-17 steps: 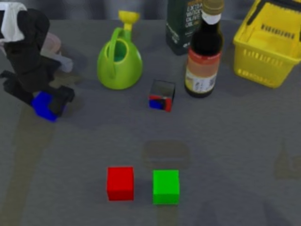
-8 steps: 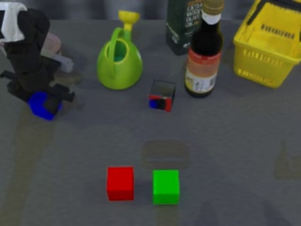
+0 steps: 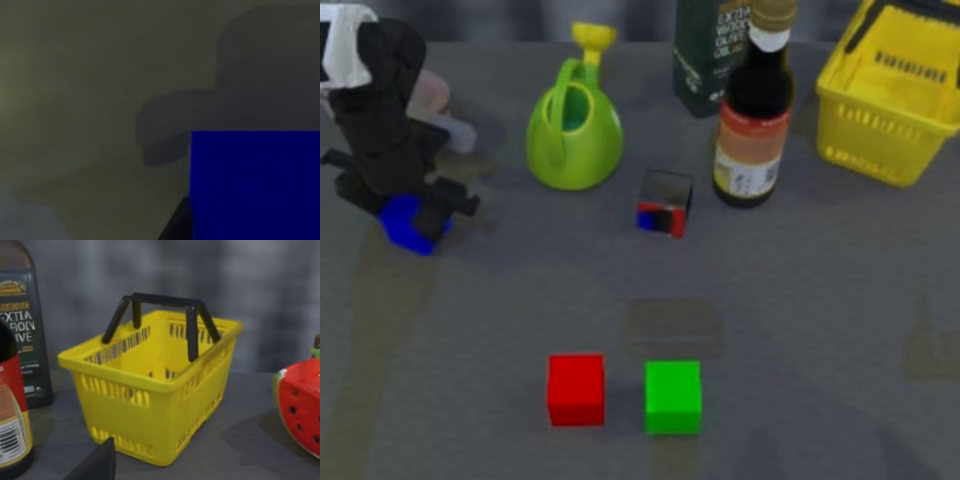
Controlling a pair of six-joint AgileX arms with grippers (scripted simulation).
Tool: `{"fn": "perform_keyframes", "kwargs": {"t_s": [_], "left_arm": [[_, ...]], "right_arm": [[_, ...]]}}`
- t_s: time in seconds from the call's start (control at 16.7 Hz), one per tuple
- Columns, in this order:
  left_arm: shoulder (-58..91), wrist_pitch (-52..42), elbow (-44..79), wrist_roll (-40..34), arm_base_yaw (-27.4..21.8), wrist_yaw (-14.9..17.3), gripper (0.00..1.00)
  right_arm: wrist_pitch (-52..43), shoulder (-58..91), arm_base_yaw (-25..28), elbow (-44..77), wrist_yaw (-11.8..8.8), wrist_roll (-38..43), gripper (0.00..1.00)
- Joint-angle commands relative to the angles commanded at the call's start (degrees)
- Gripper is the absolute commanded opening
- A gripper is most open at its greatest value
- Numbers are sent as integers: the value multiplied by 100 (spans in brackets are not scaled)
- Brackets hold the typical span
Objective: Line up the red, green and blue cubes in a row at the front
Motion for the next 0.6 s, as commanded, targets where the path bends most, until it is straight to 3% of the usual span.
{"fn": "perform_keyframes", "kwargs": {"t_s": [0.42, 0.6], "left_arm": [[-362, -1234, 832, -15, 101, -3, 0], [-416, -1327, 907, -17, 111, -5, 0]], "right_arm": [[0, 0, 0, 0, 0, 0, 100], [0, 0, 0, 0, 0, 0, 100]]}}
